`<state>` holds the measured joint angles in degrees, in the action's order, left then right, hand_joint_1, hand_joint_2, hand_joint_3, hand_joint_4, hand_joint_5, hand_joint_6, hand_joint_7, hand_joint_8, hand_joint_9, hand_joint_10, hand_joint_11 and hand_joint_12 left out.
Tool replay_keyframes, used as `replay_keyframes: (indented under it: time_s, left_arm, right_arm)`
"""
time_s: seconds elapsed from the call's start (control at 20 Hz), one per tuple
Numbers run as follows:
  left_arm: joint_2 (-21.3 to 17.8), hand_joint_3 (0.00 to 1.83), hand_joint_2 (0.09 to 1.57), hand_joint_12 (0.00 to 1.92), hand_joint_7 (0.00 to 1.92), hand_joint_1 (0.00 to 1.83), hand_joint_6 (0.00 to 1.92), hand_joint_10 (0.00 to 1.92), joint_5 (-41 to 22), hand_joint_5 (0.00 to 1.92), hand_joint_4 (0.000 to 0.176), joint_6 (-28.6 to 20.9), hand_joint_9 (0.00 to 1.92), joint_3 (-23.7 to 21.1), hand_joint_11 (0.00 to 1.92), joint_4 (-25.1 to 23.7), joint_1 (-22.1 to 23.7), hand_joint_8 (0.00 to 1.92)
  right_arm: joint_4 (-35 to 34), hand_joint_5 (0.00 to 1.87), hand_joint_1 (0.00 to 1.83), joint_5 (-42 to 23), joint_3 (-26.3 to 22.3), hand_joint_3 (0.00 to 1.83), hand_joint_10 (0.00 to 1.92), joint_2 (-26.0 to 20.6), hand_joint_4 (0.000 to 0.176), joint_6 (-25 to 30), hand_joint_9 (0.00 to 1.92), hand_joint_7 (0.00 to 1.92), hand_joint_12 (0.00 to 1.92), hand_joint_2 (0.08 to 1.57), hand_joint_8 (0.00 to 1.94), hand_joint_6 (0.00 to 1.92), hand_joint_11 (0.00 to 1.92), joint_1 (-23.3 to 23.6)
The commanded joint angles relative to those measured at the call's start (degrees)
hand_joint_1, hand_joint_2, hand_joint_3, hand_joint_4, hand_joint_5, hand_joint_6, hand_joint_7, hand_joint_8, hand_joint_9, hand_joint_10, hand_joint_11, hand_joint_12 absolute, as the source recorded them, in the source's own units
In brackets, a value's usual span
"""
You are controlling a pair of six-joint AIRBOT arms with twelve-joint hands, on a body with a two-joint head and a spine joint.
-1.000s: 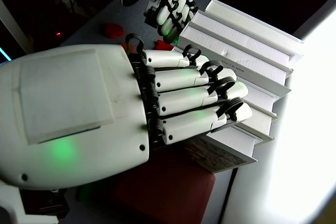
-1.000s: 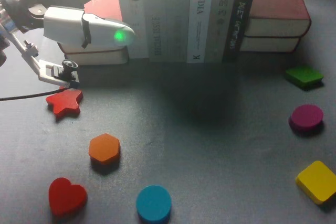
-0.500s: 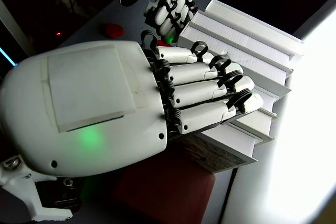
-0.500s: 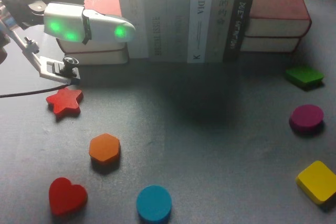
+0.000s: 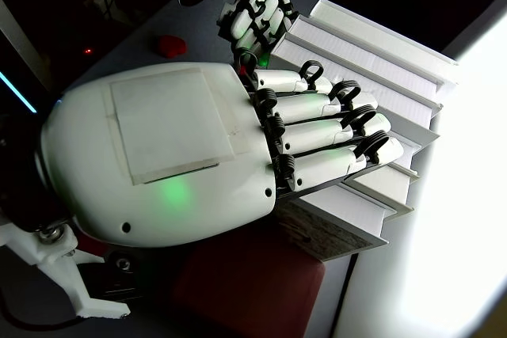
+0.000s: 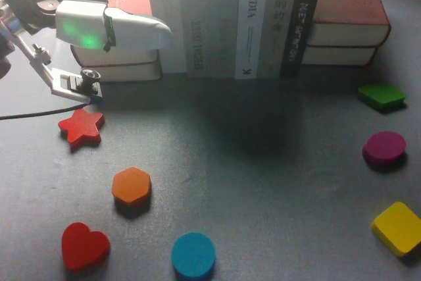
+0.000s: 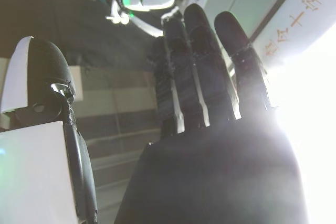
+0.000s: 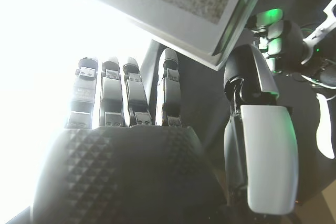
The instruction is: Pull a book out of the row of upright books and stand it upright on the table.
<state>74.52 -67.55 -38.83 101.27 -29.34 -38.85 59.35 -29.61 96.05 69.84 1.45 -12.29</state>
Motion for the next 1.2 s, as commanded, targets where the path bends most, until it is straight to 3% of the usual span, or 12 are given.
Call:
replay_keyframes:
  time_s: [0.0,0.25,0.3,0.65,0.7,0.75,0.85,0.9,0.95,1.0,1.1,1.15]
  left_arm:
    - [0.4,0.0,0.94,1.48,0.63,0.87,0.01,0.17,-5.5,0.57,0.0,-0.5,0.53,0.0,0.02,4.1,0.7,0.01]
    - [0.5,0.0,0.94,1.48,0.65,0.88,0.01,0.16,-5.6,0.56,0.0,-0.5,0.52,0.0,0.0,4.2,0.8,0.02]
    - [0.5,0.0,0.94,1.49,0.67,0.91,0.01,0.17,-5.6,0.58,0.0,-0.5,0.53,0.0,0.0,4.2,0.7,0.02]
    - [0.6,0.0,0.95,1.39,0.66,0.87,0.01,0.16,-5.8,0.58,0.0,-0.5,0.53,-0.1,0.0,4.4,0.8,0.0]
    - [0.6,0.0,0.94,1.38,0.67,0.87,0.01,0.16,-5.8,0.6,0.0,-0.5,0.55,-0.1,0.04,4.5,0.8,0.01]
    - [0.5,0.0,0.94,1.38,0.67,0.87,0.01,0.16,-5.8,0.6,0.0,-0.5,0.55,-0.2,0.04,4.6,0.7,0.01]
    - [0.5,0.0,0.93,1.34,0.66,0.89,0.01,0.15,-5.8,0.59,0.0,-0.5,0.56,-0.2,0.08,4.8,0.5,0.0]
    - [0.5,0.0,0.93,1.33,0.65,0.9,0.0,0.15,-5.8,0.59,0.0,-0.5,0.56,-0.2,0.07,4.8,0.3,0.0]
    - [0.5,0.0,0.94,1.32,0.64,0.91,0.0,0.13,-5.7,0.58,0.0,-0.5,0.56,-0.3,0.09,4.9,0.2,0.0]
    - [0.4,0.0,0.93,1.32,0.64,0.92,0.0,0.13,-5.7,0.59,0.0,-0.5,0.57,-0.4,0.11,5.0,0.1,0.0]
    - [0.2,0.0,0.92,1.32,0.66,0.92,0.01,0.13,-5.6,0.6,0.0,-0.5,0.58,-0.6,0.11,5.3,-0.3,0.01]
    - [0.1,0.0,0.93,1.32,0.66,0.92,0.01,0.13,-5.6,0.59,0.0,-0.5,0.59,-0.7,0.12,5.4,-0.5,0.01]
  right_arm:
    - [-3.1,0.29,0.61,-2.8,0.5,0.0,0.0,0.1,0.112,0.2,0.0,0.0,0.0,1.16,0.0,0.0,0.0,1.0]
    - [-2.2,0.27,0.57,-2.1,0.7,0.0,0.0,0.5,0.149,0.2,0.0,0.0,0.0,1.13,0.0,0.0,0.0,0.3]
    - [-1.1,0.28,0.58,-1.9,0.6,0.0,0.0,0.6,0.175,0.7,0.0,0.0,0.0,1.12,0.0,0.0,0.0,0.1]
    - [3.5,0.24,0.08,-1.8,-0.5,0.0,0.0,1.2,0.09,3.2,0.0,0.0,0.0,1.18,0.0,0.01,0.0,-2.2]
    - [4.6,0.36,0.0,-1.8,-1.2,0.0,0.0,1.1,0.0,3.3,0.06,0.16,0.62,1.39,0.07,0.38,0.0,-2.4]
    - [4.9,0.36,0.0,-1.8,-1.6,0.0,0.0,0.8,0.0,3.3,0.06,0.16,0.62,1.39,0.07,0.38,0.0,-2.4]
    - [5.8,0.23,0.0,-1.7,-2.7,0.0,0.0,0.0,0.08,3.3,0.0,0.21,0.22,1.42,0.0,1.12,0.0,-2.4]
    - [6.7,0.29,0.35,-1.7,-3.3,0.0,0.0,-0.5,0.157,3.9,0.0,0.27,0.34,1.51,0.01,1.76,0.0,-2.4]
    - [8.6,0.13,0.07,-1.7,-4.0,0.0,0.0,-0.9,0.062,5.4,0.0,0.15,0.07,1.39,0.0,0.99,0.0,-2.4]
    - [10.8,0.16,0.01,-1.7,-4.8,0.0,0.0,-1.4,0.036,7.2,0.0,0.03,0.03,1.31,0.0,0.43,0.03,-2.4]
    - [12.5,0.21,0.0,-1.7,-6.8,0.01,0.0,-2.8,0.074,7.7,0.0,0.0,0.42,1.18,0.0,0.03,0.01,-2.3]
    - [13.1,0.26,0.01,-1.7,-7.9,0.01,0.0,-3.5,0.07,7.7,0.0,0.0,0.52,1.19,0.0,0.01,0.0,-2.2]
